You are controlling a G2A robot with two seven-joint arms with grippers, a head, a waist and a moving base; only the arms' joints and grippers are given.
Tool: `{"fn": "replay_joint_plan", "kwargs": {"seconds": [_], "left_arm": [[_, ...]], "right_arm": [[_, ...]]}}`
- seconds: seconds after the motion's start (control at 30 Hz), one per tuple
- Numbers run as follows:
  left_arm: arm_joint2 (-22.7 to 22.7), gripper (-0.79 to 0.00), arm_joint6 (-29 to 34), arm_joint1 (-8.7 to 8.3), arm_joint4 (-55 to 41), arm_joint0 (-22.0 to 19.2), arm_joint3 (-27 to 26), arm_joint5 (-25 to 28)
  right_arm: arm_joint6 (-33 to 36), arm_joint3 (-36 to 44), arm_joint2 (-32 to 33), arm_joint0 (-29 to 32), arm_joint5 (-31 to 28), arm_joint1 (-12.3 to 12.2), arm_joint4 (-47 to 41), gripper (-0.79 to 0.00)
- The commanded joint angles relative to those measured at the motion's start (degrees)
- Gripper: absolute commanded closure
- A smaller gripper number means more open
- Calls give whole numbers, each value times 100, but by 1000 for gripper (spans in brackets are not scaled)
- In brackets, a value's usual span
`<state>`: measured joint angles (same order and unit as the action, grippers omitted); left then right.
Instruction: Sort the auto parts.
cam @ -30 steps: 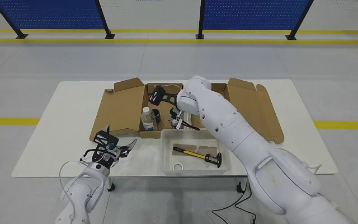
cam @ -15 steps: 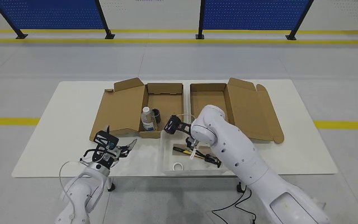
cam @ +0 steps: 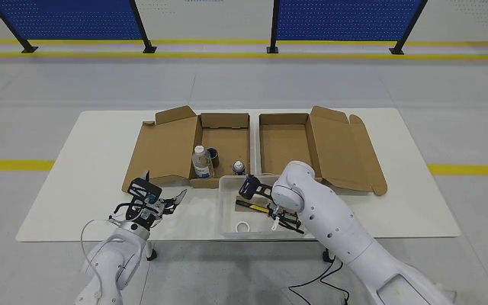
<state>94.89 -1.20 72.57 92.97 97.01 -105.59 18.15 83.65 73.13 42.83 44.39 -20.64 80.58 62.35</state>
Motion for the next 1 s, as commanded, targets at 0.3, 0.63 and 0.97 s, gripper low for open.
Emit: {"fn": "replay_joint_plan", "kwargs": {"seconds": [0.3,0.63,0.97], "left_arm": [[0,-785,0,0,0,0,0,0],[0,-785,0,0,0,0,0,0],[0,-785,0,0,0,0,0,0]], "right_arm": [[-184,-250,41,92,-127,-81,118,-422],[-208,-397,3,110,-129,-75,-26,-419],[-226,-421,33,165,-55,-111,18,-391]]}}
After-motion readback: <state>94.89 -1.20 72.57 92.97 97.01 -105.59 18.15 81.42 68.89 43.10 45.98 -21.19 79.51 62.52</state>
